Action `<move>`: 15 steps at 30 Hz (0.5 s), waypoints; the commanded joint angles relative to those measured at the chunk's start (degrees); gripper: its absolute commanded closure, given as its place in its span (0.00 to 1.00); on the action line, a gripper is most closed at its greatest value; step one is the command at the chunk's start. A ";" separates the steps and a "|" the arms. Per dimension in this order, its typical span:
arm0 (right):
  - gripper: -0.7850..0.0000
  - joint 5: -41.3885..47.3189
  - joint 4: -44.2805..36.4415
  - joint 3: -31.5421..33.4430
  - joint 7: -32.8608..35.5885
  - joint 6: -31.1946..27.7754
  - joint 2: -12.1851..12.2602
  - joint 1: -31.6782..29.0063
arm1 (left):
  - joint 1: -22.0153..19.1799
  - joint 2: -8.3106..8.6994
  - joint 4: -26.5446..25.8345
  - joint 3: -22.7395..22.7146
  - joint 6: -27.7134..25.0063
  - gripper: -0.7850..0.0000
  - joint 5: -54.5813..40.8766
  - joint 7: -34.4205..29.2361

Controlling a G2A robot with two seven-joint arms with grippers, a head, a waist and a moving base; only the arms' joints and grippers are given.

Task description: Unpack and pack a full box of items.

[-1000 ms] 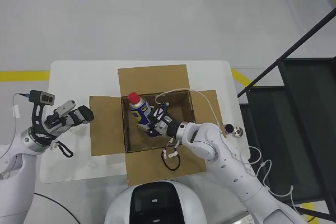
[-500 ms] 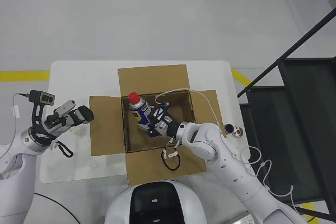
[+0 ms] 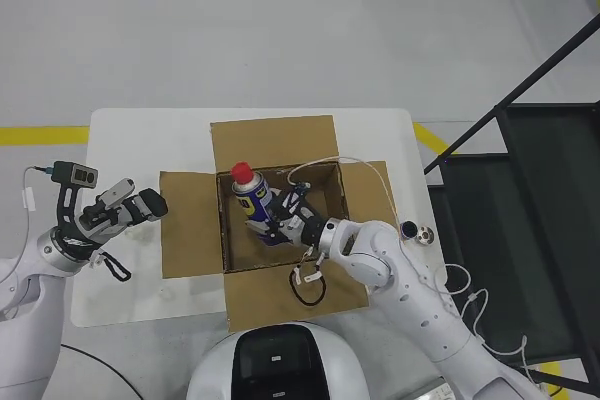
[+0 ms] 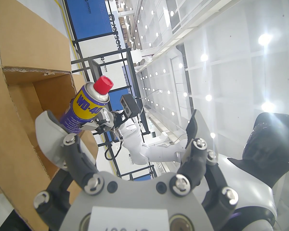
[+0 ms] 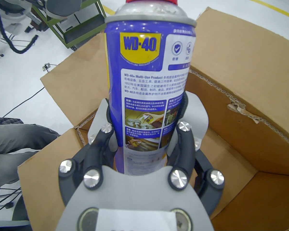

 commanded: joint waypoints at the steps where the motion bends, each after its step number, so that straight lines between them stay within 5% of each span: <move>1: 1.00 2.76 -1.22 3.26 -2.73 -4.65 0.71 -2.02 | 0.00 0.00 0.00 0.00 0.00 0.00 0.00 0.00; 8: 1.00 1.39 -5.00 18.20 -16.65 -15.07 3.34 -13.76 | 0.00 0.00 0.00 0.00 0.00 0.00 0.00 0.00; 15: 1.00 -1.62 -5.06 30.05 -33.29 -16.95 4.35 -24.52 | 0.00 0.00 0.00 0.00 0.00 0.00 0.00 0.00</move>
